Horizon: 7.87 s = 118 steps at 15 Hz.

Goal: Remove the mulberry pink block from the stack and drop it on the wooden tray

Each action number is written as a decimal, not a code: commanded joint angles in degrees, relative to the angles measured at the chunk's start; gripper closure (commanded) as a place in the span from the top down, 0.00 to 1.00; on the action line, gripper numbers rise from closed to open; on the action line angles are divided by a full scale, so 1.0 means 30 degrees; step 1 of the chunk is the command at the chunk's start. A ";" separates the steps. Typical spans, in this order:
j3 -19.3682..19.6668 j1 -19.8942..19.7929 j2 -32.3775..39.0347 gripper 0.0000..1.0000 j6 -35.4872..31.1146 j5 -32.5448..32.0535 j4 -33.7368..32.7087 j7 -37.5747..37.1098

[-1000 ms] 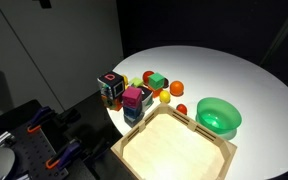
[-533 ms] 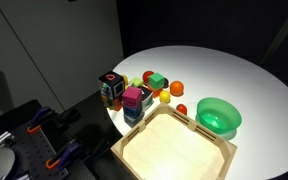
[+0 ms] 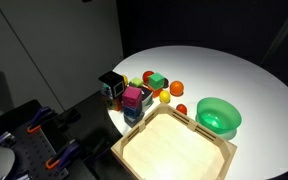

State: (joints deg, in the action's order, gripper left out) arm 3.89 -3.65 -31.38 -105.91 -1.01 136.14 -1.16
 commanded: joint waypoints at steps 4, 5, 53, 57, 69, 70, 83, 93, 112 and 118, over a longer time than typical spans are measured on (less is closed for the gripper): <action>0.0483 -0.0688 0.0507 1.00 -0.1356 -0.1660 -0.0284 0.1056; 0.0395 -0.0504 0.0261 1.00 -0.1020 -0.1169 -0.0045 0.0713; 0.2982 -0.1735 1.0240 1.00 -0.9724 -0.0739 0.1497 0.8747; 0.2895 -0.1814 1.1026 1.00 -1.0182 -0.0825 0.1322 0.8770; 0.2691 -0.1957 1.2647 0.72 -1.0704 -0.1543 0.0844 0.7891; 0.2680 -0.1952 1.2726 0.71 -1.0759 -0.1595 0.0811 0.7839; 0.2644 -0.1892 1.1533 0.31 -1.0010 -0.1574 0.0939 0.6676; 0.3334 -0.3012 1.0935 0.31 -0.9858 -0.1237 0.0767 0.3979; 0.2299 -0.2342 0.7371 1.00 -0.9404 -0.1334 0.2865 0.2572; 0.1321 -0.1717 0.5296 1.00 -0.8421 -0.1486 0.3542 0.1590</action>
State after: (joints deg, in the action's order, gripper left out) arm 9.12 -9.32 -10.98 -134.07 -4.68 144.98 6.27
